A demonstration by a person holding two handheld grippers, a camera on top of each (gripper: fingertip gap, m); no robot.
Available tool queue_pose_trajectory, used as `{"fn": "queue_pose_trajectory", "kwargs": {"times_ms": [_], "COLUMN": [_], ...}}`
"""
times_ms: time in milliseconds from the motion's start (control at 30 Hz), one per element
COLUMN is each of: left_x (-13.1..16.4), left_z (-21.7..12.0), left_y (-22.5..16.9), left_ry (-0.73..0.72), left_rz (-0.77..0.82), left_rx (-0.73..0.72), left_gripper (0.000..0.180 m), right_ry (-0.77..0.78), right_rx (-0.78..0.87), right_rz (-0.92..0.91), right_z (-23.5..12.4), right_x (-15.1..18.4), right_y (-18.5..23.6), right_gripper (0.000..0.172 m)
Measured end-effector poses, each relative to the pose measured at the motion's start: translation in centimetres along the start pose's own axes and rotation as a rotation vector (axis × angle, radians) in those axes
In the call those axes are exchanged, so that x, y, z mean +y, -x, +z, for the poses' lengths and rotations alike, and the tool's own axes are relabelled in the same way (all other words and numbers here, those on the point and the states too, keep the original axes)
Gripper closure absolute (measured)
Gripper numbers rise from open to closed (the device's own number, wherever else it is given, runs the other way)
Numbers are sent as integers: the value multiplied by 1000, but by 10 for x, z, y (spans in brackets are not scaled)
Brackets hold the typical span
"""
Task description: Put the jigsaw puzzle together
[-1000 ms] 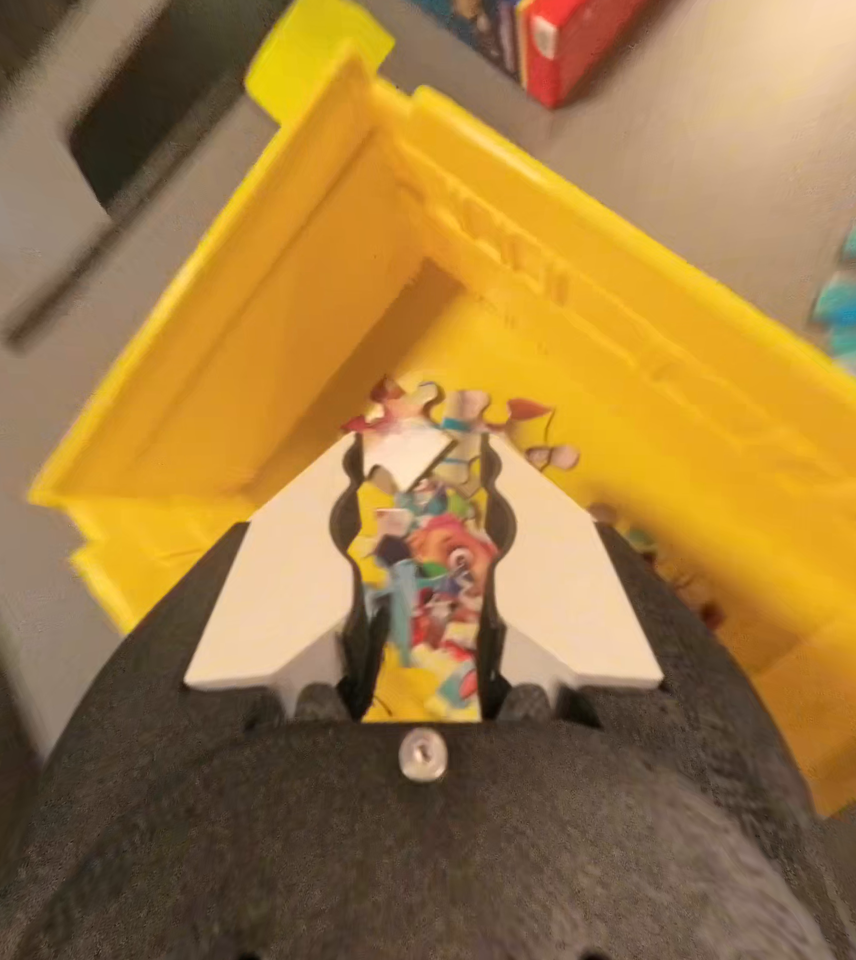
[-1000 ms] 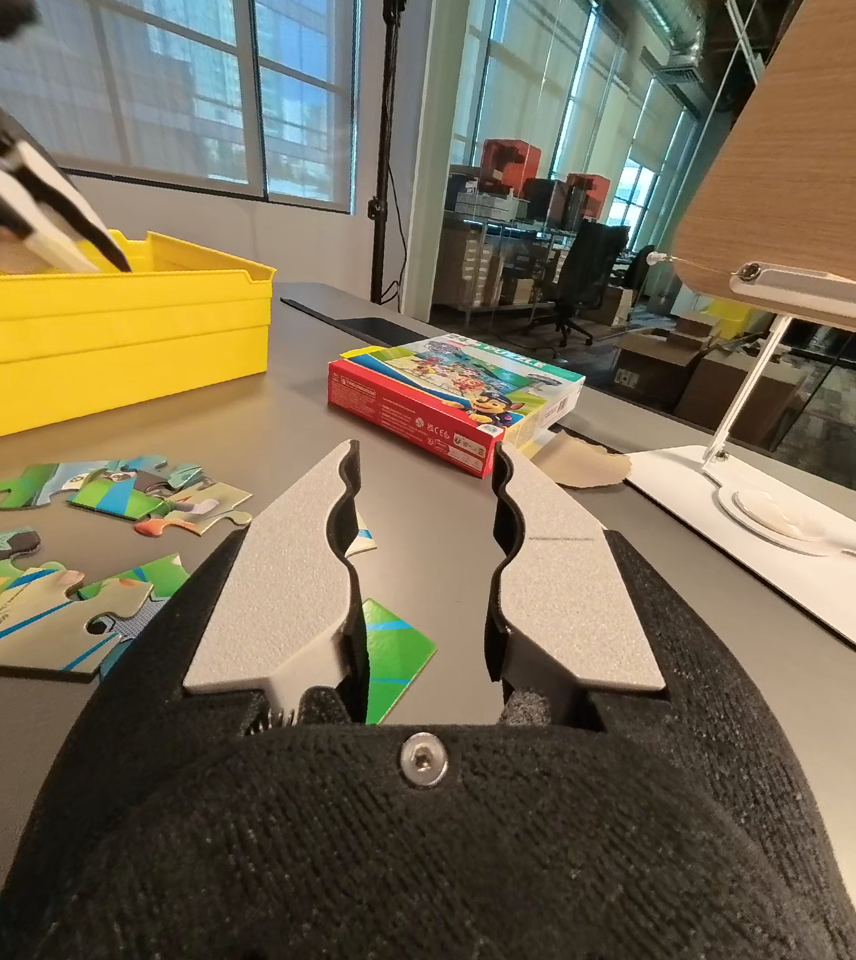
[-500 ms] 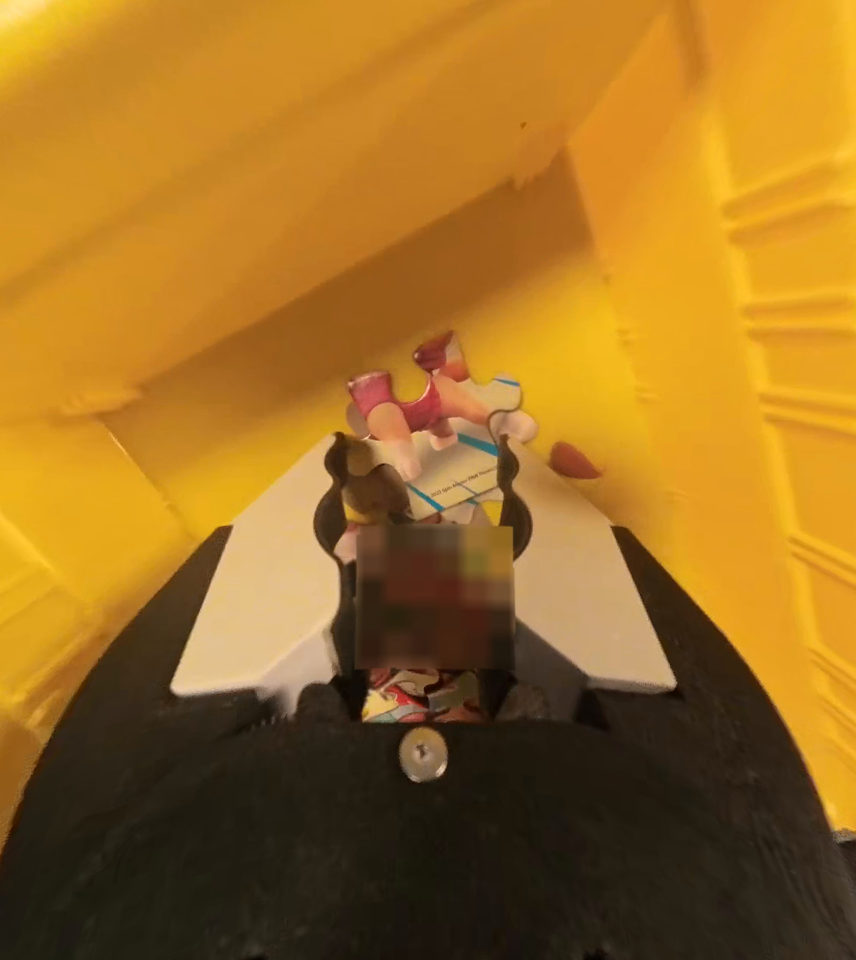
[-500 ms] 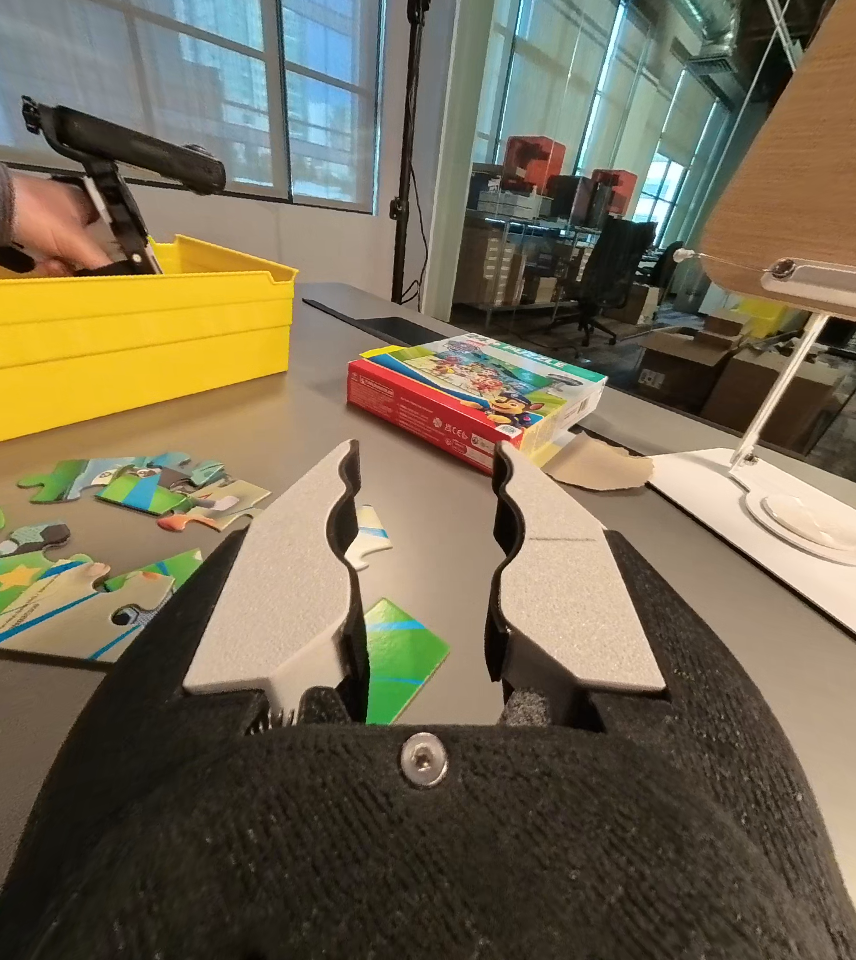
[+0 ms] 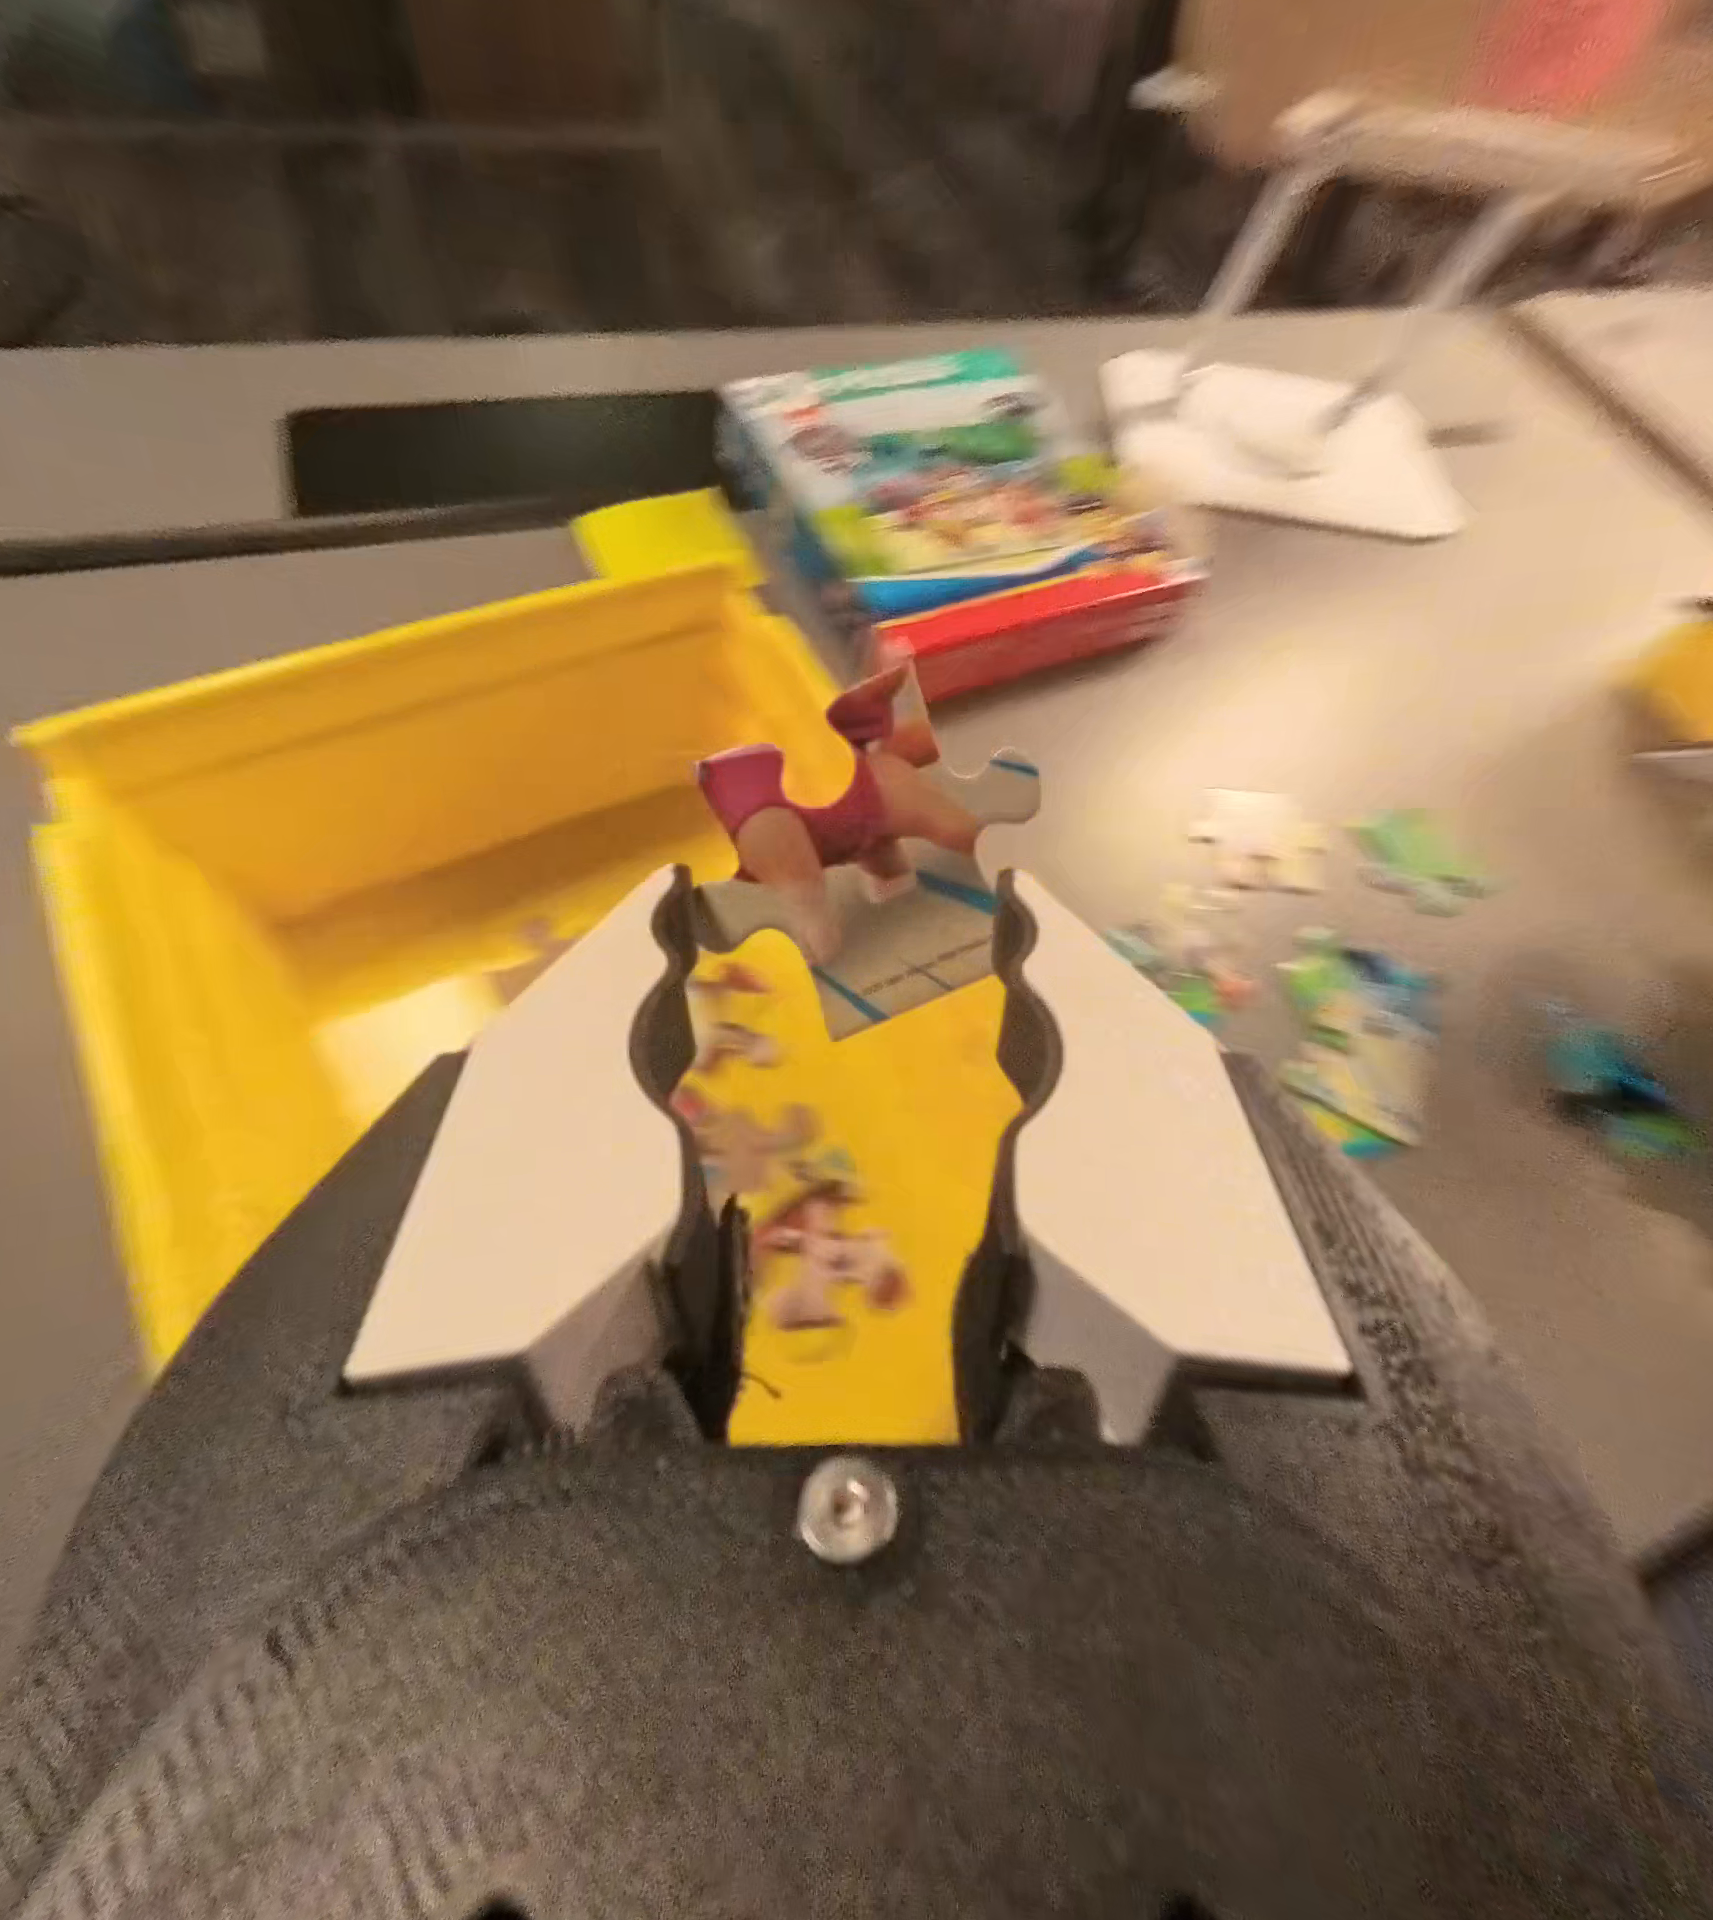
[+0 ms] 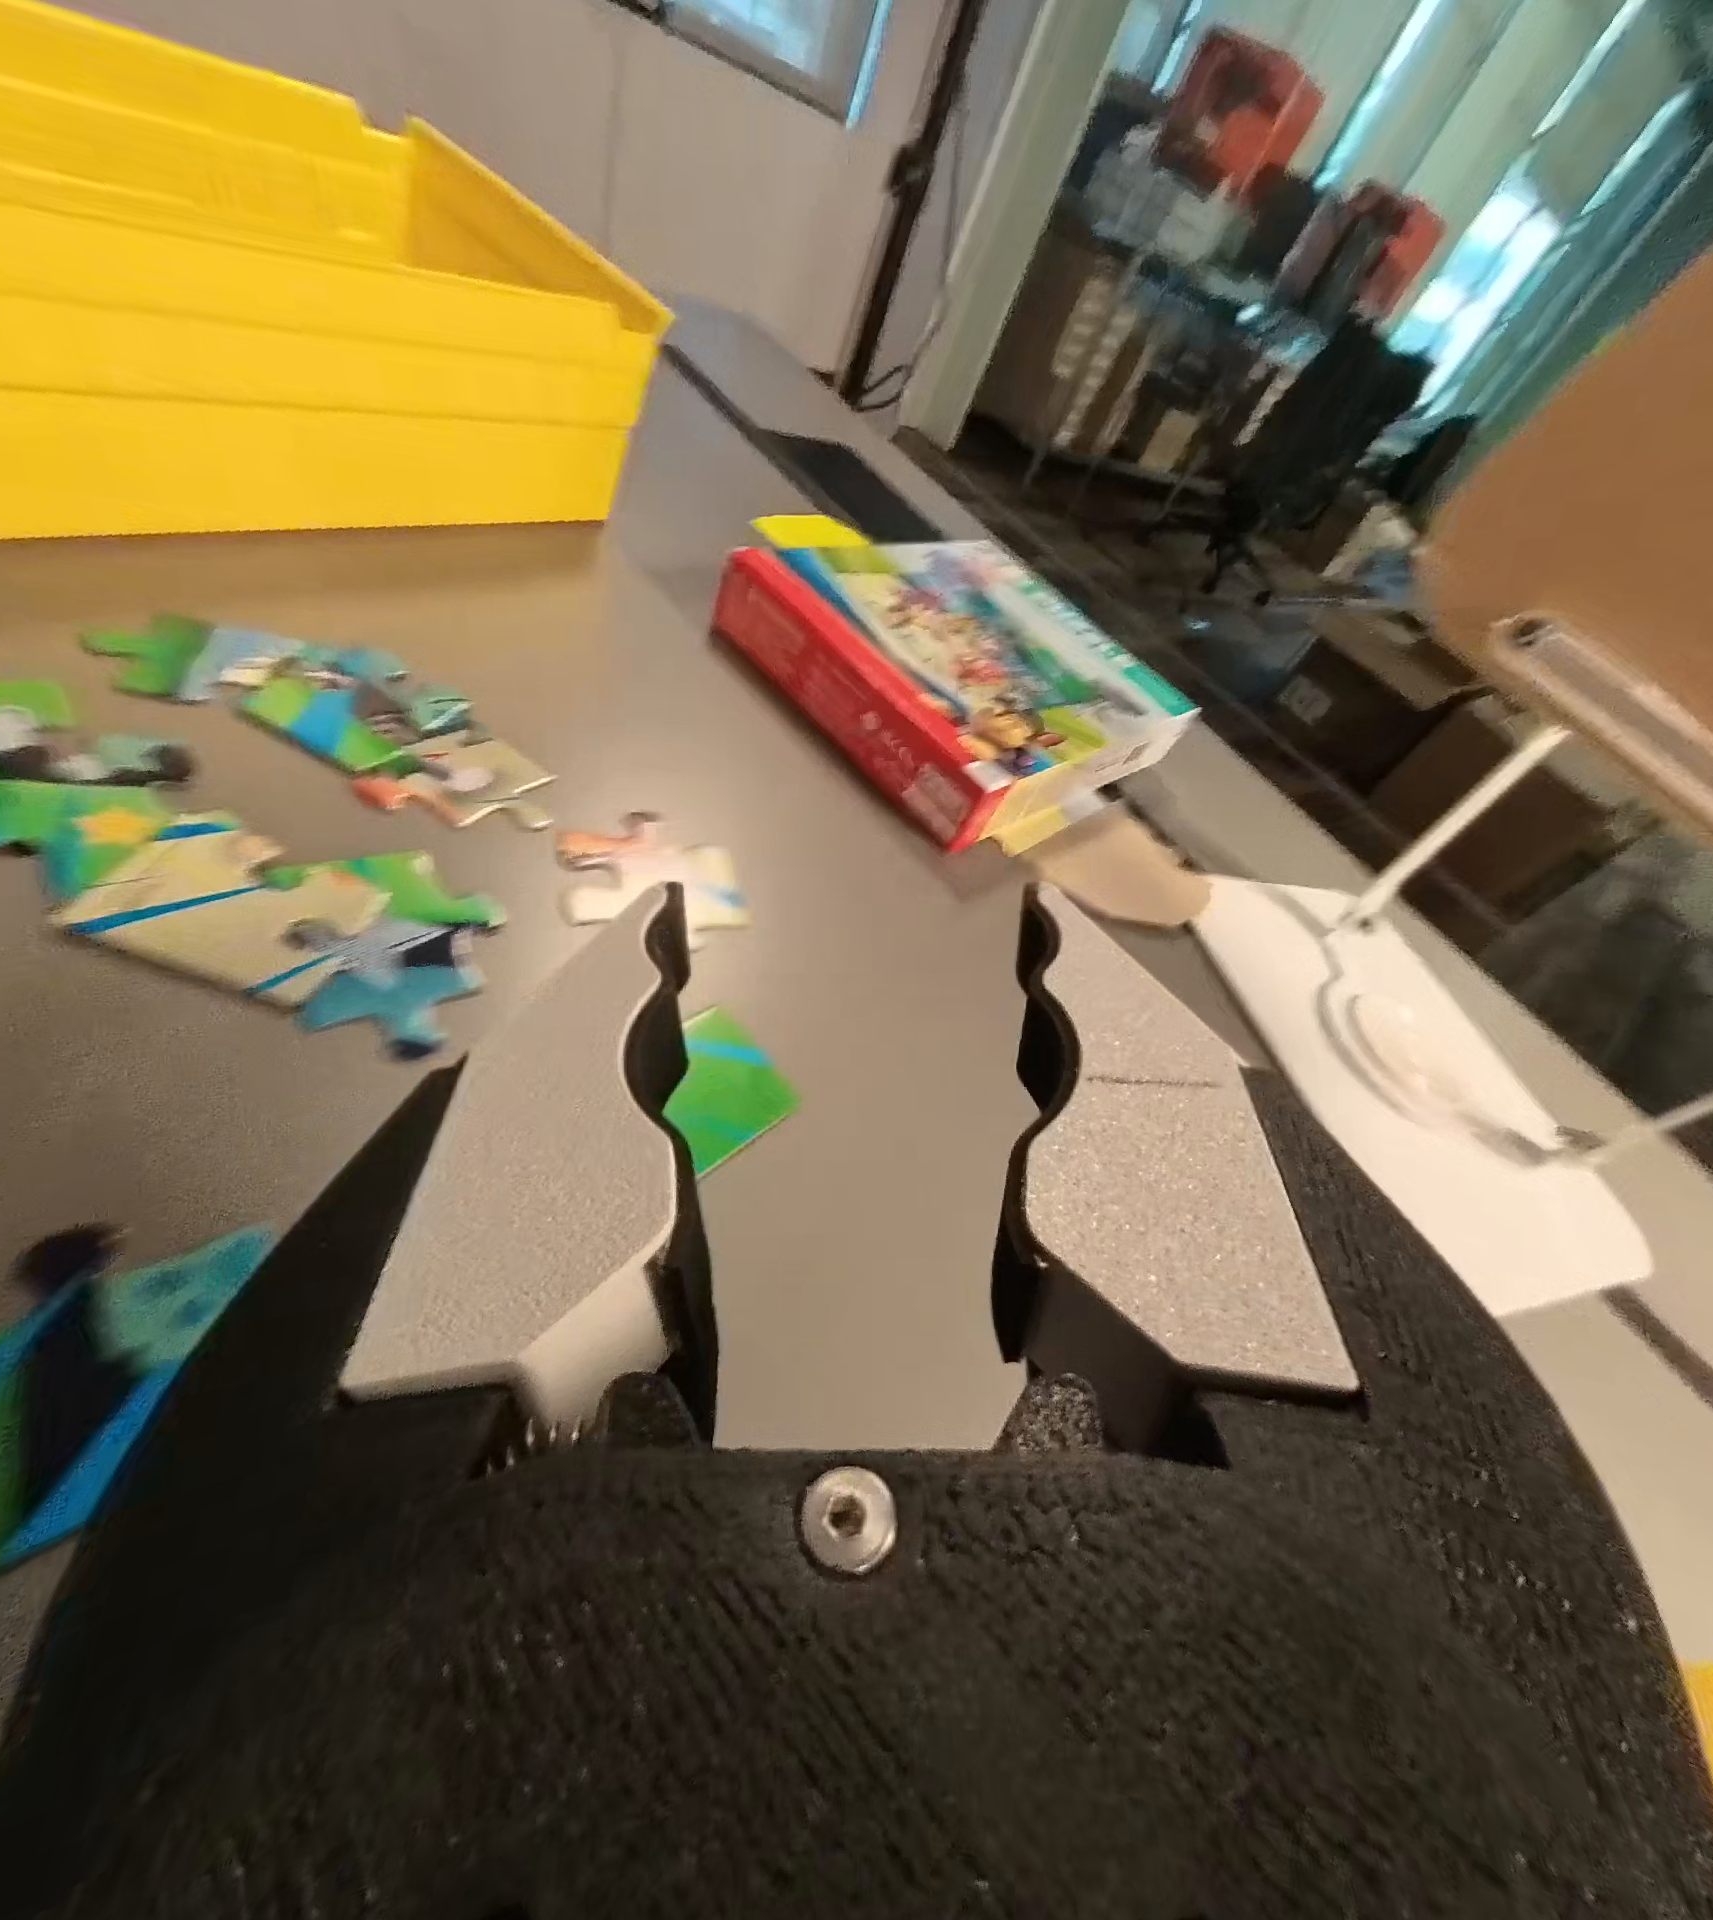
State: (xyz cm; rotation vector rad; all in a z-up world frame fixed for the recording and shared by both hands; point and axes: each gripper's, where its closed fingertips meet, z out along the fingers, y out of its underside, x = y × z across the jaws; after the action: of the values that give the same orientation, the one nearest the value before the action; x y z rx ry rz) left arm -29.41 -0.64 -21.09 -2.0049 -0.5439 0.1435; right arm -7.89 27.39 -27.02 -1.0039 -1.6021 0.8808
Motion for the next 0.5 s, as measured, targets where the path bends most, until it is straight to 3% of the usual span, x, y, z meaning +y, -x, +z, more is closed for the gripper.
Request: {"fn": "queue_pose_trajectory", "kwargs": {"times_ms": [67,133,200,267,400,500], "left_x": [11,30,54,81,130,155], "left_z": [-19,-26,-21,-2,44,65], "left_y": [-60,-118,-174,-217,-264,-280], "left_ry": [-38,-6,67,182,390,489], "left_rz": [14,41,102,164,272,326], "left_rx": [171,324,465,569,636,636], "left_gripper": [123,123,123,123,123,123], "right_ry": [57,156,244,343,392,421], "right_rx": [-121,-349,-480,-508,-503,-501], "right_rz": [43,102,114,118,147,151], "right_z": [-17,-37,-54,-61,-60,-56], "right_x": [3,13,27,48,71,79], "right_y": [26,74,110,128,144,148], "right_gripper": [107,114,119,117,100,98]}}
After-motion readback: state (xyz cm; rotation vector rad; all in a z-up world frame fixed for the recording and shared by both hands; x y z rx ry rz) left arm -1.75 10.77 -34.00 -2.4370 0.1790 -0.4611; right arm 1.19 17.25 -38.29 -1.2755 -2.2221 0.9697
